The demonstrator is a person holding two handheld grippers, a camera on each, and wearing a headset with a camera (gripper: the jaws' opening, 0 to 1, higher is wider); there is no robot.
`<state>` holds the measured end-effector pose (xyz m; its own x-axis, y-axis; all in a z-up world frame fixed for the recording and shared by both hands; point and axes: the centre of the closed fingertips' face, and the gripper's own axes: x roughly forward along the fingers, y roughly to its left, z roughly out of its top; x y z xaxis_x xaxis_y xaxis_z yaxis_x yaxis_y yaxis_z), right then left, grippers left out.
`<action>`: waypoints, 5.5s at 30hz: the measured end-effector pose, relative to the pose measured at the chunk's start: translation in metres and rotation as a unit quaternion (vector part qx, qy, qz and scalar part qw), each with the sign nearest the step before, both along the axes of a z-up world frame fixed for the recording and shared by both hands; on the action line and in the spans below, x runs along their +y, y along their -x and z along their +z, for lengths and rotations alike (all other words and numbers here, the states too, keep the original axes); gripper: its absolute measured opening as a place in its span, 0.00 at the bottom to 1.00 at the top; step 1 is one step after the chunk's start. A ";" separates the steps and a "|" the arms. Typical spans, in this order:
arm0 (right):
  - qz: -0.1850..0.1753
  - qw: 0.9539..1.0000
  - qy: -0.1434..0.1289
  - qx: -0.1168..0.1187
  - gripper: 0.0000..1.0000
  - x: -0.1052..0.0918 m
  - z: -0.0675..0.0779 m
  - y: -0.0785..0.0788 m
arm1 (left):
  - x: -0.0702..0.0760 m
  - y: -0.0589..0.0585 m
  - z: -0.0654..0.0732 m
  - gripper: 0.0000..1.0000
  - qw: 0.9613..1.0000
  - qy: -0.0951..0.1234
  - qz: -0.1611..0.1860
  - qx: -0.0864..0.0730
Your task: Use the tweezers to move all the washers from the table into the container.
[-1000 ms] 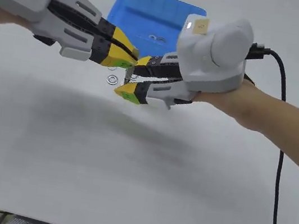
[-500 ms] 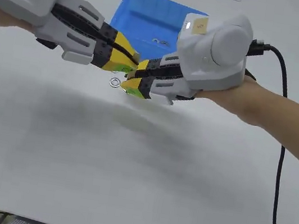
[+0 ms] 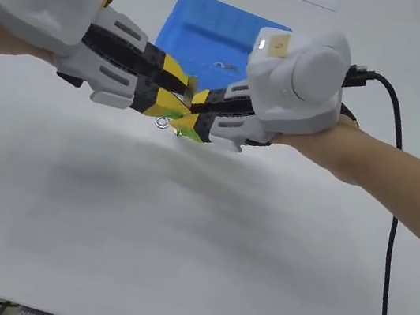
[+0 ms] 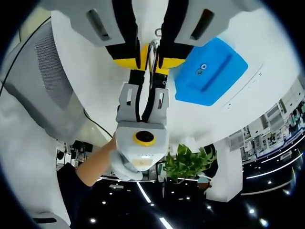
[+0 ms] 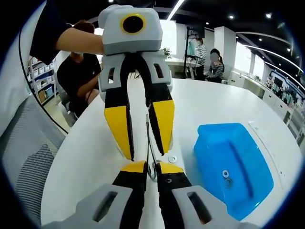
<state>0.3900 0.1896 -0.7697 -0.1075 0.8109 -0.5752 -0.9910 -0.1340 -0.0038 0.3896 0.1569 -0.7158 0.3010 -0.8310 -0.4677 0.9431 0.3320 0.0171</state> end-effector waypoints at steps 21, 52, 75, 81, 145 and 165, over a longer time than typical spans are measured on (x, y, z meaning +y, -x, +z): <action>-0.081 0.996 -0.046 -0.008 0.09 -0.014 0.068 -0.015 | 0.029 0.033 0.017 0.46 0.991 0.033 0.127 -0.013; -0.145 0.989 -0.007 -0.006 0.09 -0.004 0.024 -0.138 | 0.063 0.024 0.061 1.00 0.934 0.187 0.299 -0.054; -0.152 0.988 0.006 -0.006 0.10 0.001 0.016 -0.137 | 0.073 0.020 0.075 1.00 0.932 0.163 0.312 -0.084; -0.151 0.988 0.002 -0.011 0.10 -0.001 0.024 -0.135 | 0.074 0.017 0.072 1.00 0.936 0.151 0.308 -0.084; -0.049 0.995 0.031 -0.080 0.10 -0.003 0.031 -0.111 | -0.004 -0.098 0.056 0.04 0.992 0.052 0.051 -0.100; -0.069 0.992 0.039 -0.099 0.24 -0.024 0.046 -0.096 | 0.012 -0.100 0.092 0.04 0.986 0.051 0.066 -0.142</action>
<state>0.4859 0.1655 -0.7240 0.1223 0.7620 -0.6359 -0.9808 -0.0050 -0.1947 0.4901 0.1687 -0.6240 0.5161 -0.8143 -0.2655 0.8539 0.4650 0.2339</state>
